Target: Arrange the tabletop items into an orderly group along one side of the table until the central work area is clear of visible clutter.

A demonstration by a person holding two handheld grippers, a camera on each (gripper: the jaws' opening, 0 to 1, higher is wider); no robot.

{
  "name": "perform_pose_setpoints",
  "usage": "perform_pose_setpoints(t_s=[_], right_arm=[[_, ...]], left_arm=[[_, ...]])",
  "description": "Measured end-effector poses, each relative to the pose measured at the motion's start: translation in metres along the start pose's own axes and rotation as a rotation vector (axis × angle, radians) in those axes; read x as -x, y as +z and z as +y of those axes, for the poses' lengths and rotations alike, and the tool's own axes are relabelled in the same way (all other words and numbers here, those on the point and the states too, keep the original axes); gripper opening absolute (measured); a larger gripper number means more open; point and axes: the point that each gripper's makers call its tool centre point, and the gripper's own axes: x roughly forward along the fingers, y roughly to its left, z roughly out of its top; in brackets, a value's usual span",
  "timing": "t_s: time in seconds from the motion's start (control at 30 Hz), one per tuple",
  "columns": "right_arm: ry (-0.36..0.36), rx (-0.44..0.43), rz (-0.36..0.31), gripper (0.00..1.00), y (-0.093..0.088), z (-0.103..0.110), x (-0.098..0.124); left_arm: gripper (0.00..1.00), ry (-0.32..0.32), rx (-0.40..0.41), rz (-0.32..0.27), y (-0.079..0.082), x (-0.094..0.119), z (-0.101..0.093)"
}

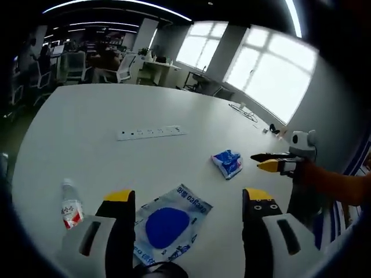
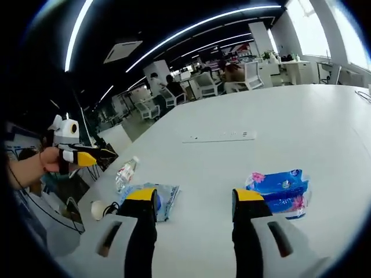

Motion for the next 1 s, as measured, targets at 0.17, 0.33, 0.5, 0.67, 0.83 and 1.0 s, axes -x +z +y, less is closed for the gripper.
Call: perform_pose_setpoints(t_s=[0.17,0.33,0.5,0.67,0.83,1.0], right_arm=[[0.014,0.005,0.017,0.51,-0.006,0.009,-0.006],[0.031,0.009,0.034,0.50,-0.013,0.021,-0.012],[0.049,0.011,0.051,0.50,-0.020,0.033,-0.020],[0.061,0.015,0.068,0.50,-0.025,0.040,-0.029],[0.070,0.017,0.083,0.49,-0.030,0.045,-0.036],[0.079,0.019,0.097,0.49,-0.035,0.049,-0.043]], left_arm=[[0.77,0.021,0.014,0.009,-0.012,0.010,0.010],[0.77,0.044,0.028,0.018,-0.024,0.020,0.021],[0.76,0.059,0.046,0.030,-0.035,0.026,0.031],[0.75,0.074,0.056,0.042,-0.044,0.029,0.039],[0.74,0.093,0.077,0.053,-0.055,0.030,0.048],[0.72,0.111,0.088,0.074,-0.065,0.029,0.056]])
